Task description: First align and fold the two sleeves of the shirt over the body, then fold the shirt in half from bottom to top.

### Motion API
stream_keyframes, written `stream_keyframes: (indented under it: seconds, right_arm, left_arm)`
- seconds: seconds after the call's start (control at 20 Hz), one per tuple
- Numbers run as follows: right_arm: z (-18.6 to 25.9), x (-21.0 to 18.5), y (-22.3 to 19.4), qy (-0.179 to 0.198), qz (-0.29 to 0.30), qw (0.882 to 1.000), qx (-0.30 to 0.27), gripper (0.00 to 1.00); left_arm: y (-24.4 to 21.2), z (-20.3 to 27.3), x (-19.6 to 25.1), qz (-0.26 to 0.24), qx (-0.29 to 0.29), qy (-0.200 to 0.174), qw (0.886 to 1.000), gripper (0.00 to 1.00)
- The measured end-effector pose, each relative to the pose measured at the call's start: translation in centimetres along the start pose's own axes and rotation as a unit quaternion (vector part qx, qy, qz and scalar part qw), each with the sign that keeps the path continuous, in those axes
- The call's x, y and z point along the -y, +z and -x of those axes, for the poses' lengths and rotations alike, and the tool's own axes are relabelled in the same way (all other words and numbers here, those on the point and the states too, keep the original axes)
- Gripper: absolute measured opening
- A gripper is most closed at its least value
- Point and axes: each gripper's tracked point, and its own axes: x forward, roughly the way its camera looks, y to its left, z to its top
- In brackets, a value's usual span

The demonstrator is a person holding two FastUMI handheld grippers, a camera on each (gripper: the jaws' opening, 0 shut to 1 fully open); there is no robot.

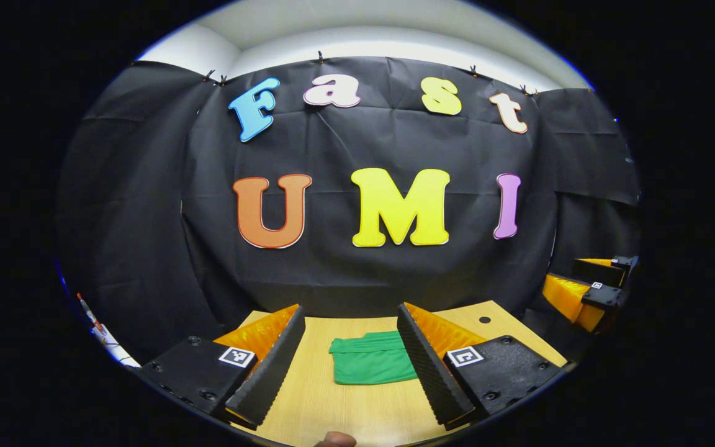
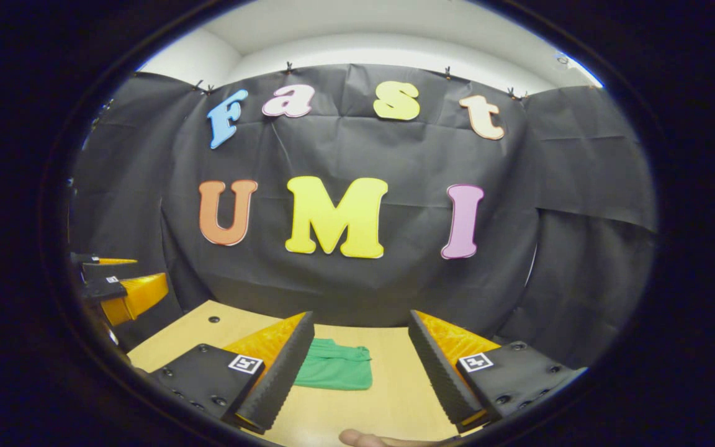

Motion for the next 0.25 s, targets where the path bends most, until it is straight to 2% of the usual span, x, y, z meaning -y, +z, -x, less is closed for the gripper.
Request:
stream_keyframes:
  seconds: [0.05, 0.1, 0.2, 0.25]
  right_arm:
    - [0.2, -0.8, -0.4, 0.011, 0.002, 1.000, -0.001, 0.95]
    - [0.2, -1.2, -0.7, 0.014, 0.012, 1.000, -0.002, 0.95]
    - [0.4, -1.5, -0.8, 0.017, 0.031, 0.999, -0.001, 0.99]
    - [0.7, -2.0, -0.6, 0.020, 0.031, 0.999, 0.001, 0.95]
  left_arm:
    - [-0.1, 0.2, 0.4, -0.005, 0.004, -0.003, 1.000, 0.96]
    - [-0.1, 0.4, 0.6, -0.008, 0.005, -0.008, 1.000, 0.92]
    - [-0.1, 0.5, 0.5, -0.011, 0.007, -0.005, 1.000, 1.00]
    - [0.0, 0.6, 0.3, -0.005, 0.008, -0.005, 1.000, 0.97]
